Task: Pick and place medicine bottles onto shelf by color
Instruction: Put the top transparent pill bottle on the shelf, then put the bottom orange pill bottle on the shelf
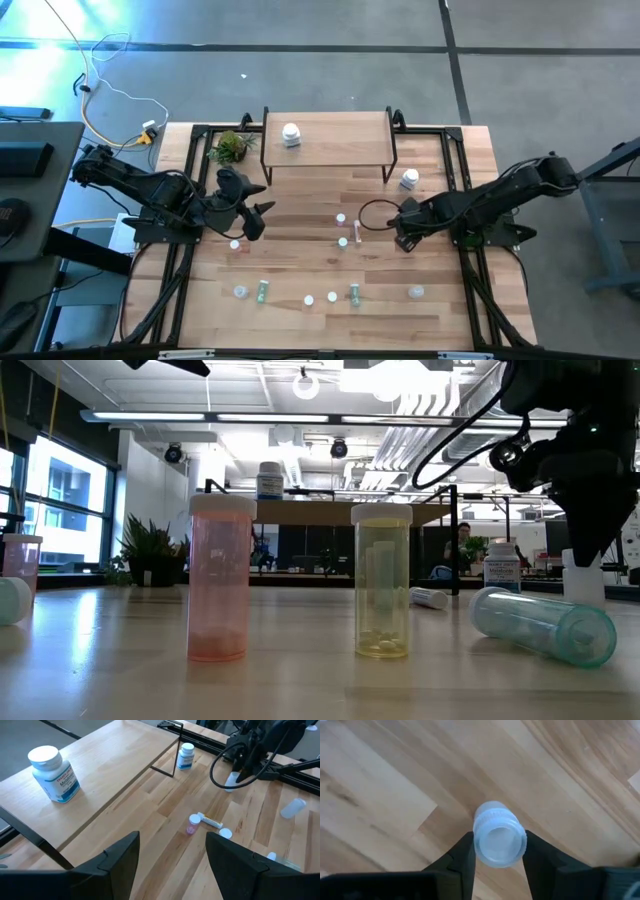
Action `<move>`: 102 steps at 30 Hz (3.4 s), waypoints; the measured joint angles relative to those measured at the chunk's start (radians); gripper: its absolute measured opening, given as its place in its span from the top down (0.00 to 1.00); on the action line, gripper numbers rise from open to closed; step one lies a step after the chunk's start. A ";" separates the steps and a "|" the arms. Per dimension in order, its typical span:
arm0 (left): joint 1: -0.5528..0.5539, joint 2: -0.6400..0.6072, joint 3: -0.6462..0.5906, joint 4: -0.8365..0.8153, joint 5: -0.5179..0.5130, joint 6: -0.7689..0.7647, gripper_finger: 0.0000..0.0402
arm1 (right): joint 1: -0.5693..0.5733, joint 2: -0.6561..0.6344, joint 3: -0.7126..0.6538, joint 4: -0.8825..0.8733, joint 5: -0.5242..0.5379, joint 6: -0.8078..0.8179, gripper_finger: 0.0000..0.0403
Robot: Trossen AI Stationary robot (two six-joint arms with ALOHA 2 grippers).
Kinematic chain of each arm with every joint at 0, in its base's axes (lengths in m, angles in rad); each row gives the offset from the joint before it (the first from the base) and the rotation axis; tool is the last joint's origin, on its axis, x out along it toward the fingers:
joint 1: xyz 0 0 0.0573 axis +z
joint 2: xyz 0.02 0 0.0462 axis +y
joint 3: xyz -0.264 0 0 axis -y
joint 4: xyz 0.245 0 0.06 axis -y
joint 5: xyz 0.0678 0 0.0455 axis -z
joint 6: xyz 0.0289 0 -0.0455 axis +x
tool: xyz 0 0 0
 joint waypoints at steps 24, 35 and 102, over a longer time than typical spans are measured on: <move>0.046 0.000 0.000 0.000 0.057 0.027 0.46 | -0.411 0.000 0.590 -0.093 0.052 -0.716 0.71; 0.046 0.000 0.000 0.000 0.058 0.026 0.46 | -0.654 0.099 0.903 -0.099 0.143 -0.995 0.71; 0.046 0.000 0.000 -0.018 0.133 0.002 0.43 | -0.869 0.475 1.078 -0.303 0.033 -1.248 0.49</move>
